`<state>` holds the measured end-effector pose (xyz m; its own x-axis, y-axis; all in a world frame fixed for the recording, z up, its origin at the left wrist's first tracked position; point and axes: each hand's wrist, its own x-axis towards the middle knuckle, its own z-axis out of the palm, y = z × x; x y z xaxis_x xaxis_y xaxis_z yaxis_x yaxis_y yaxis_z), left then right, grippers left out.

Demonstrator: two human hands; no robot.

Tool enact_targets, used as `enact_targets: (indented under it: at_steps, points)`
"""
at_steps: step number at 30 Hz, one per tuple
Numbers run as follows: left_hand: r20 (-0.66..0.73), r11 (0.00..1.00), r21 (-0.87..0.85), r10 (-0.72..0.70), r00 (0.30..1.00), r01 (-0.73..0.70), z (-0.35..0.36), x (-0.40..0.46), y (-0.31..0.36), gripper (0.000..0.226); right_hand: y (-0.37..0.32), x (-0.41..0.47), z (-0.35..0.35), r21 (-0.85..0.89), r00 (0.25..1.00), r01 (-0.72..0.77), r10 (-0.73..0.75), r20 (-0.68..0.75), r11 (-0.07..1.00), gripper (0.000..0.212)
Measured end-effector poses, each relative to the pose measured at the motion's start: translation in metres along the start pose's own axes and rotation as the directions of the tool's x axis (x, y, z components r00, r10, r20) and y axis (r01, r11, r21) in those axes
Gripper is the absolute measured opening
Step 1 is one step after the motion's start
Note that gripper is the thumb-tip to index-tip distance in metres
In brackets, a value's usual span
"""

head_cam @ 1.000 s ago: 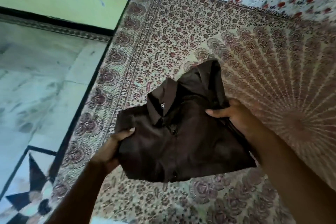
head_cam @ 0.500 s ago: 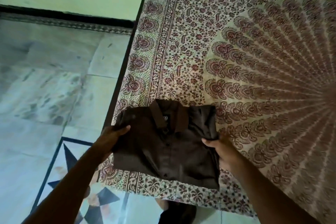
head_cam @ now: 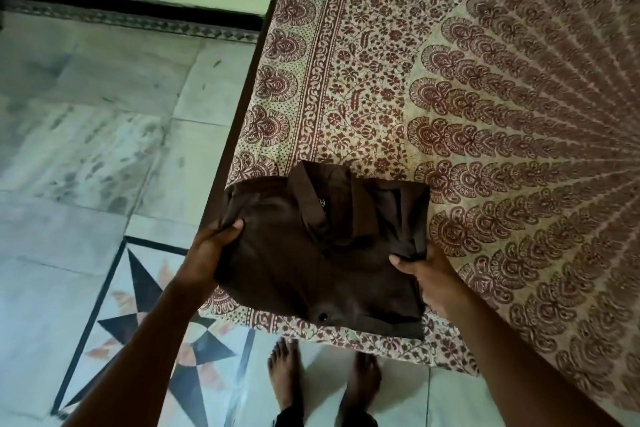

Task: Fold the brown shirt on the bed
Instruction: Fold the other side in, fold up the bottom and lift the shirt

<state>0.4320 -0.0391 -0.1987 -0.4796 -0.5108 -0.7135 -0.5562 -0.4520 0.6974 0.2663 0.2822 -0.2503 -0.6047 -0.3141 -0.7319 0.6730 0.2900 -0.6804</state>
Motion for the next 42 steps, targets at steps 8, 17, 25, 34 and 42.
enact_targets:
  at_steps: [8, 17, 25, 34, 42]
  points:
    - [-0.207, 0.806, 0.589, 0.083, 0.975, 0.056, -0.017, 0.021, -0.03, 0.066, 0.027, 0.0, 0.004, -0.281, 0.993, 0.025, -0.055, -0.099, 0.959, 0.076]
    - [-0.198, 0.526, 0.839, 0.535, 0.822, -0.141, -0.011, 0.014, -0.03, 0.048, 0.021, -0.012, 0.003, -0.543, 0.971, -0.003, -0.128, -0.204, 0.84, 0.04]
    - [-0.087, 0.574, 0.745, 0.589, 0.803, -0.34, 0.005, 0.043, -0.007, 0.04, -0.04, 0.022, 0.012, -0.698, 0.806, 0.102, -0.47, -0.359, 0.709, 0.057]
    - [-0.128, 0.603, 0.696, 0.638, 0.759, -0.389, 0.008, 0.037, -0.005, 0.02, -0.049, 0.031, 0.022, -0.801, 0.758, 0.033, -0.537, -0.371, 0.598, 0.03]
    - [-0.07, 0.659, 0.59, 0.618, 0.783, -0.467, 0.002, 0.036, -0.002, 0.021, -0.038, 0.026, 0.042, -0.767, 0.811, 0.058, -0.479, -0.337, 0.639, 0.018]
